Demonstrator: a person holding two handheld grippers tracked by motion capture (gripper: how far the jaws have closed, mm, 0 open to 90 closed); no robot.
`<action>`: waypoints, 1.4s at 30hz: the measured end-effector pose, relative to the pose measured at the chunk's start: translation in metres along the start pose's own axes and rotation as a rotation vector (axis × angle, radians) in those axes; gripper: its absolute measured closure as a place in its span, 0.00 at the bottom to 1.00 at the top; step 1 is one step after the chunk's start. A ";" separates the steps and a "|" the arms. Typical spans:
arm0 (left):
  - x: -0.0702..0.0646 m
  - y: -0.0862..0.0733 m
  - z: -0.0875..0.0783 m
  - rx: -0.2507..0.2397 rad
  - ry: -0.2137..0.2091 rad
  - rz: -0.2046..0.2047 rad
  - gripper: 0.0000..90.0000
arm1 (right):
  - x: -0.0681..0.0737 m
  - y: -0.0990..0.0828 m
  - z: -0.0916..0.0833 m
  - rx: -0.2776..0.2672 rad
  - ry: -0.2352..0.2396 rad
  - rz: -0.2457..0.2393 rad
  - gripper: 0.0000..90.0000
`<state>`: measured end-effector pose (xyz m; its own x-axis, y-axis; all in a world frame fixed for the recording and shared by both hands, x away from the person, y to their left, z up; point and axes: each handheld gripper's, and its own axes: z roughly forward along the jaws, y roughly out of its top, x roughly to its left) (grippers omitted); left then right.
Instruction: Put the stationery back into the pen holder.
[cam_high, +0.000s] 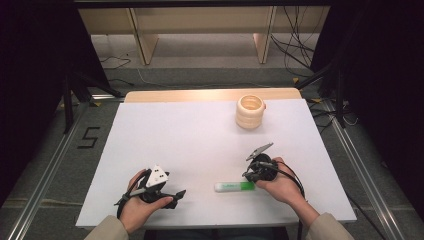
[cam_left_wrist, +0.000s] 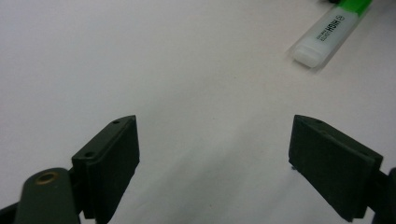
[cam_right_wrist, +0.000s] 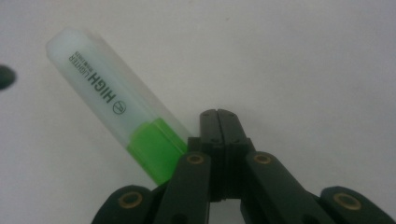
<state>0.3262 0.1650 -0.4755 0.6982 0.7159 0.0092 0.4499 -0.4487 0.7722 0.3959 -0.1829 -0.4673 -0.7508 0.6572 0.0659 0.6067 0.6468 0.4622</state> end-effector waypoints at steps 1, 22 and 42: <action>0.000 0.000 0.000 0.000 0.000 0.000 0.18 | 0.000 0.000 0.000 0.000 0.000 0.000 1.00; -0.001 0.000 0.000 0.000 -0.007 0.008 0.18 | 0.006 -0.001 -0.013 0.005 0.004 -0.095 0.83; -0.007 0.005 0.005 -0.017 -0.043 0.038 0.21 | 0.023 0.021 -0.014 0.113 0.087 -0.321 0.62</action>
<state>0.3259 0.1551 -0.4752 0.7383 0.6743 0.0116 0.4133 -0.4660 0.7823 0.3873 -0.1595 -0.4434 -0.9246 0.3808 0.0103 0.3572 0.8573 0.3708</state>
